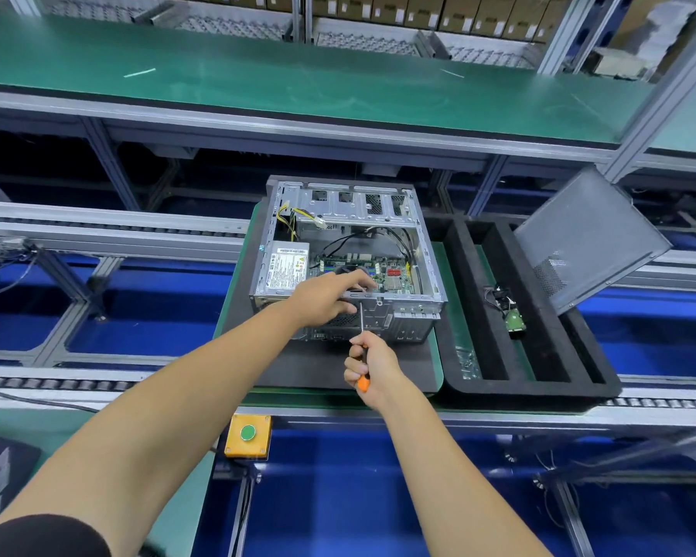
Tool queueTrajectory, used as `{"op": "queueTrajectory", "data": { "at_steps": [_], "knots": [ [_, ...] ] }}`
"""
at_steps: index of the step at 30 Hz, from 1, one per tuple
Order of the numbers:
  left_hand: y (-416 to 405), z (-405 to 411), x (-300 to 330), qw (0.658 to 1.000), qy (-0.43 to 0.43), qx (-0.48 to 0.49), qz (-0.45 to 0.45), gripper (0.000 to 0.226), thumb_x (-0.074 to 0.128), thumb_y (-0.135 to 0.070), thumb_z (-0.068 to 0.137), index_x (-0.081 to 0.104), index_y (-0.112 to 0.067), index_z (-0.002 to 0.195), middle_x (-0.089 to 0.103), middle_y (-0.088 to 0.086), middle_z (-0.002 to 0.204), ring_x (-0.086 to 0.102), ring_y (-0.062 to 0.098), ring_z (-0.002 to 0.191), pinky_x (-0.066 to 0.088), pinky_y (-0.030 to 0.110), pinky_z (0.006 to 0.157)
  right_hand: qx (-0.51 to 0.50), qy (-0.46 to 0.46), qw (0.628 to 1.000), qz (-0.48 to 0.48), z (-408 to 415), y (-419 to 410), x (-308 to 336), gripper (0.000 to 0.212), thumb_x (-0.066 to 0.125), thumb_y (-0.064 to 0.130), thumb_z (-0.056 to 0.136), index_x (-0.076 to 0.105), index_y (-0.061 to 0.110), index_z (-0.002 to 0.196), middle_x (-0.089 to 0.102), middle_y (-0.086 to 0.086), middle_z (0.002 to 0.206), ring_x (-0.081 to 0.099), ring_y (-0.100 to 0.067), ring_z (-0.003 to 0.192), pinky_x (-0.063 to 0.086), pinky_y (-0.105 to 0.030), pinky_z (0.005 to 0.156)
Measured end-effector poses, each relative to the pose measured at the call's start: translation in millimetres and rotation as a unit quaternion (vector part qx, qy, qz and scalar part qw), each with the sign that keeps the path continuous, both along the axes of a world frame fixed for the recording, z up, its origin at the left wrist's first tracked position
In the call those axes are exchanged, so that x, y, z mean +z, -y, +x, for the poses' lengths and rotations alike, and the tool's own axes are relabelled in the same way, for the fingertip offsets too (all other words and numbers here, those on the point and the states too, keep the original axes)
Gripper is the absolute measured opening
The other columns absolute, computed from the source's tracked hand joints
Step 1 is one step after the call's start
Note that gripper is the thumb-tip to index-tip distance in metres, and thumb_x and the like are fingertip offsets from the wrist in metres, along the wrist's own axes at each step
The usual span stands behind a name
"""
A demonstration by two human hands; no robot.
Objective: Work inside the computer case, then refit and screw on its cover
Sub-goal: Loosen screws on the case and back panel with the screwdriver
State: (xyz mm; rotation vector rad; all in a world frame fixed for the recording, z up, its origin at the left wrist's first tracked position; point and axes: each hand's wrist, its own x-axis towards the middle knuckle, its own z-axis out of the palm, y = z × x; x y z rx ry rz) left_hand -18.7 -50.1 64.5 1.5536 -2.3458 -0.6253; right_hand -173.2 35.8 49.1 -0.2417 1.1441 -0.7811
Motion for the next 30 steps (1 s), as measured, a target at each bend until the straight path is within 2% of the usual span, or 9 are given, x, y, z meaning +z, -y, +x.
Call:
{"op": "queueTrajectory", "data": {
  "at_steps": [3,5,8,11,14,19,24,27,30],
  "knots": [
    [1,0,-2,0.997,0.039,-0.056,-0.043,0.024,0.069,-0.024,0.095,0.064,-0.043,0.109,0.061,-0.011,0.116,0.054,0.017,0.104,0.045,0.038,0.07,0.008,0.0,1.0,0.006,-4,2,-1,0.023,0.054,0.007,0.092,0.045,0.014,0.072,0.046,0.002,0.058,0.025,-0.01,0.039,0.024,-0.023,0.036],
    [1,0,-7,0.993,0.055,-0.071,-0.075,0.019,0.067,-0.02,0.096,0.072,-0.037,0.103,0.06,-0.009,0.12,0.053,0.023,0.106,0.048,0.041,0.077,0.015,-0.002,1.0,0.007,-7,3,-3,0.022,0.054,0.008,0.092,0.046,0.014,0.072,0.046,0.002,0.058,0.026,-0.009,0.038,0.024,-0.023,0.036],
    [3,-2,-4,0.993,0.068,-0.063,-0.075,0.028,0.064,-0.012,0.095,0.073,-0.037,0.102,0.06,-0.01,0.119,0.052,0.02,0.104,0.041,0.033,0.069,0.027,-0.006,1.0,0.014,-10,6,-3,0.021,0.055,0.009,0.09,0.045,0.015,0.073,0.045,0.004,0.055,0.026,-0.009,0.038,0.024,-0.022,0.036],
    [9,-5,8,0.988,0.121,-0.074,-0.06,0.023,0.065,-0.019,0.096,0.071,-0.041,0.101,0.061,-0.012,0.115,0.057,0.013,0.102,0.029,0.027,0.06,0.039,-0.006,0.999,0.021,-12,7,0,0.02,0.054,0.009,0.09,0.045,0.015,0.073,0.043,0.004,0.051,0.025,-0.009,0.038,0.024,-0.022,0.036],
    [15,-9,17,0.982,0.168,-0.071,-0.044,0.024,0.068,-0.021,0.094,0.07,-0.045,0.098,0.062,-0.016,0.107,0.06,0.007,0.099,0.025,0.026,0.055,0.043,-0.003,0.999,0.025,-13,7,2,0.021,0.054,0.009,0.089,0.044,0.015,0.072,0.042,0.004,0.05,0.026,-0.009,0.038,0.024,-0.022,0.036],
    [22,-16,25,0.973,0.218,-0.076,-0.002,0.026,0.069,-0.019,0.094,0.069,-0.045,0.099,0.07,-0.014,0.098,0.065,0.007,0.093,0.032,0.027,0.059,0.041,0.001,0.999,0.026,-12,6,2,0.021,0.055,0.009,0.089,0.046,0.015,0.072,0.044,0.004,0.053,0.027,-0.009,0.039,0.025,-0.022,0.036],
    [22,-13,25,0.973,0.211,-0.091,-0.03,0.01,0.071,-0.039,0.092,0.071,-0.044,0.101,0.067,-0.015,0.099,0.063,0.008,0.095,0.045,0.03,0.066,0.027,-0.01,0.999,0.023,-8,4,1,0.011,0.06,0.01,0.086,0.053,0.014,0.078,0.054,0.002,0.061,0.036,-0.009,0.042,0.027,-0.02,0.037],
    [17,-10,20,0.975,0.198,-0.081,-0.053,0.009,0.07,-0.038,0.093,0.072,-0.043,0.1,0.069,-0.016,0.106,0.064,0.007,0.102,0.044,0.029,0.067,0.05,-0.089,0.995,0.002,-5,0,7,0.009,0.064,0.017,0.084,0.056,0.014,0.08,0.058,0.0,0.063,0.048,-0.012,0.043,0.034,-0.02,0.042],
    [13,-10,20,0.979,0.187,-0.064,-0.051,0.008,0.069,-0.039,0.093,0.072,-0.041,0.1,0.069,-0.017,0.11,0.062,0.008,0.111,0.052,0.036,0.08,0.06,-0.246,0.963,-0.09,-3,-12,7,0.016,0.065,0.022,0.081,0.054,0.014,0.089,0.062,-0.002,0.064,0.052,-0.018,0.046,0.039,-0.024,0.046]
  ]
}}
